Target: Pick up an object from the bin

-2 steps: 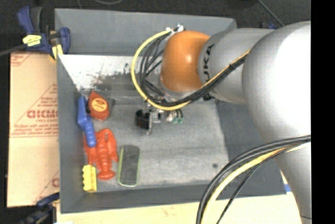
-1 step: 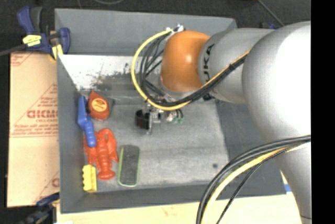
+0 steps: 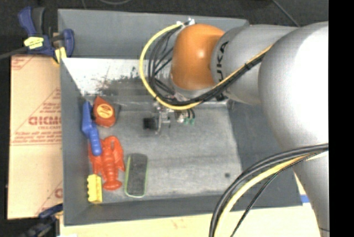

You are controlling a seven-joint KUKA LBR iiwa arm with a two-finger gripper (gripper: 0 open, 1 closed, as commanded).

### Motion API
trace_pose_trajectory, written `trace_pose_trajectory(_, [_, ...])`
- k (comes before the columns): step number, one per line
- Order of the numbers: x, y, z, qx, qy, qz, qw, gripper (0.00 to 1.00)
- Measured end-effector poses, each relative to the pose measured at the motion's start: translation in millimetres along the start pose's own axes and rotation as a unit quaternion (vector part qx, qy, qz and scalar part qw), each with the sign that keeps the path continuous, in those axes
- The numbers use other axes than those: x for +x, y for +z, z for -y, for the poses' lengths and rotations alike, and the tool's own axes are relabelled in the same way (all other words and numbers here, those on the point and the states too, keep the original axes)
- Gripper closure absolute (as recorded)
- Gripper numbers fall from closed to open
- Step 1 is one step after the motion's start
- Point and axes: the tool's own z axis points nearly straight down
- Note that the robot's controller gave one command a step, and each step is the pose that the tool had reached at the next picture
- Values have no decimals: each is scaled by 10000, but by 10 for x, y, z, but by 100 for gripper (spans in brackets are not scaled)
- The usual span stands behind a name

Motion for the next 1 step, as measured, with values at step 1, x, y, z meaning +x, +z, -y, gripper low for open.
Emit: trace_pose_trajectory(1, [24, -97, -4, 11, -32, -65, 10000, 100])
